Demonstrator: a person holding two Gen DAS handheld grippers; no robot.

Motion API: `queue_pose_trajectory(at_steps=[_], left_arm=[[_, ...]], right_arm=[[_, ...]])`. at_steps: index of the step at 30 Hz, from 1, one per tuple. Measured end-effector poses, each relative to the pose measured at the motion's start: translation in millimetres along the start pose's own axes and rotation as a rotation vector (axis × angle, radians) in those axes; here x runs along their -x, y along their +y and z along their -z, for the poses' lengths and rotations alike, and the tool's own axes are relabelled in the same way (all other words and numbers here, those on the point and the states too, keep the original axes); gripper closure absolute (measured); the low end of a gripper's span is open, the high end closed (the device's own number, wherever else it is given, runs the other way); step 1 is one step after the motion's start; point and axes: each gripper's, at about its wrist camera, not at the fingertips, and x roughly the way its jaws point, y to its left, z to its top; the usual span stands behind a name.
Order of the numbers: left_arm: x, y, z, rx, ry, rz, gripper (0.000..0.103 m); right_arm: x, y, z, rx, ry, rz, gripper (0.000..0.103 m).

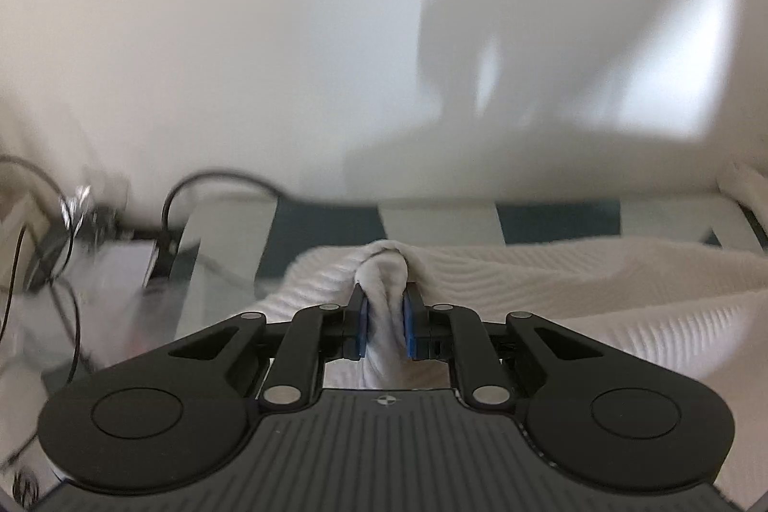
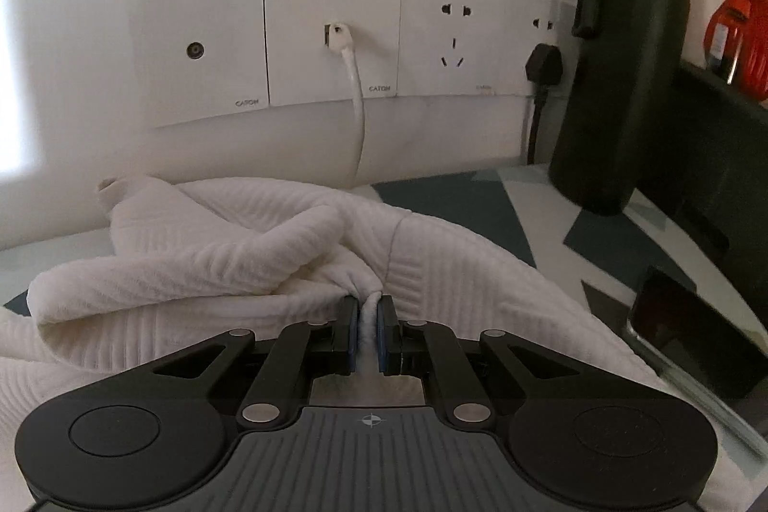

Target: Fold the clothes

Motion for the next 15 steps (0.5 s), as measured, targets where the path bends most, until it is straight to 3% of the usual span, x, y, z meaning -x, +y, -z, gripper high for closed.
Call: queue_pose_trajectory(at_steps=[4, 6, 8, 10, 13, 15], left_arm=[[-23.9, -7.2, -3.2, 0.0, 0.03, -0.014, 0.084], [-26.9, -9.2, 0.1, -0.029, 0.069, -0.005, 0.078], [-13.7, -3.4, 1.6, -0.045, 0.065, 0.036, 0.051], [7.3, 9.3, 2.3, -0.039, 0.044, 0.113, 0.037], [49.1, 40.1, 5.3, -0.023, -0.014, 0.221, 0.037], [66.2, 65.5, 13.6, 0.014, -0.027, 0.203, 0.037]], right_arm=[[14.9, -4.2, -3.8, -0.016, -0.025, -0.01, 0.094], [22.9, -6.6, -5.7, -0.025, -0.038, -0.016, 0.072], [30.9, -9.1, -7.6, -0.034, -0.051, -0.022, 0.067], [38.8, -11.5, -9.5, -0.043, -0.063, -0.028, 0.057], [71.5, -17.7, 5.8, -0.045, -0.032, -0.09, 0.056], [94.0, -22.0, 16.6, -0.046, -0.009, -0.133, 0.055]])
